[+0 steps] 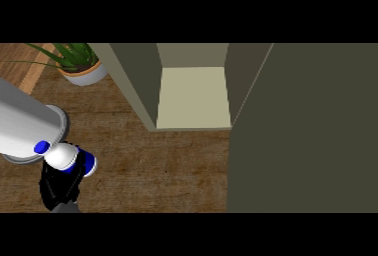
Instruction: Pick up the bottled water, place it into the cabinet and close the cabinet
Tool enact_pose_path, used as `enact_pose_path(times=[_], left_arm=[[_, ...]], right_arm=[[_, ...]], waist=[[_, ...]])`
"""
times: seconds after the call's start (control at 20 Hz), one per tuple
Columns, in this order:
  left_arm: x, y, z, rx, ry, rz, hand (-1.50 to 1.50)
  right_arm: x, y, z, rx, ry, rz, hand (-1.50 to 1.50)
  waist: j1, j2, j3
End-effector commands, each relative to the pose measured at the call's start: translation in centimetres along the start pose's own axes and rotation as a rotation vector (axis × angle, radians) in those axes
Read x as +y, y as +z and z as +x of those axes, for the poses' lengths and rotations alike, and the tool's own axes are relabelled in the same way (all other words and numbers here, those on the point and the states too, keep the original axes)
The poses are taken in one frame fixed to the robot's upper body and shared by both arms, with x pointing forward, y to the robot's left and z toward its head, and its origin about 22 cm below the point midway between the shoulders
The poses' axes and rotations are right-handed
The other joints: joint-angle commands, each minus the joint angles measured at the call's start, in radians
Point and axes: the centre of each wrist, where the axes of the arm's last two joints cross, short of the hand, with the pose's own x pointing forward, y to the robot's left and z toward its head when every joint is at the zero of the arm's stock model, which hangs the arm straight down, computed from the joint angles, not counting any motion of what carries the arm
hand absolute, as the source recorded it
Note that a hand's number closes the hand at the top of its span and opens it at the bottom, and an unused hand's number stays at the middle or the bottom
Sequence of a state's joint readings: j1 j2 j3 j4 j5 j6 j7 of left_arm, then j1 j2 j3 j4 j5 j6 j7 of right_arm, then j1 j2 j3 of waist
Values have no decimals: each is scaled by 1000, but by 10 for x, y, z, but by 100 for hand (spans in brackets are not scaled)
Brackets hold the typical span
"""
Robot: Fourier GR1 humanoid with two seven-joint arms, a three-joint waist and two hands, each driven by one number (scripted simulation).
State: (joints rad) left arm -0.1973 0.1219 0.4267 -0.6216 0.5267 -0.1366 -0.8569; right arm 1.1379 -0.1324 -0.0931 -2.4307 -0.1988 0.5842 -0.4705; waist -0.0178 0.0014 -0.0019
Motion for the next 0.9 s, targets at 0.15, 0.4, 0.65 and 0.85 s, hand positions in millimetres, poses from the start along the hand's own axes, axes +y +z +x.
enact_pose_path(times=[0.15,0.4,0.65,0.85], left_arm=[[-27,-8,-5,-39,35,-3,150],[-16,-17,3,-144,-21,11,150],[-80,-6,-15,32,50,-410,150],[-115,-3,-15,70,76,-539,150]], right_arm=[[0,-9,42,-73,9,36,-150],[10,-9,29,-84,7,8,-150],[10,-15,19,-87,-5,21,-150],[1,-13,24,-88,-26,11,-150]], waist=[[7,-1,1],[1,-1,0],[3,2,0],[18,-3,2]])
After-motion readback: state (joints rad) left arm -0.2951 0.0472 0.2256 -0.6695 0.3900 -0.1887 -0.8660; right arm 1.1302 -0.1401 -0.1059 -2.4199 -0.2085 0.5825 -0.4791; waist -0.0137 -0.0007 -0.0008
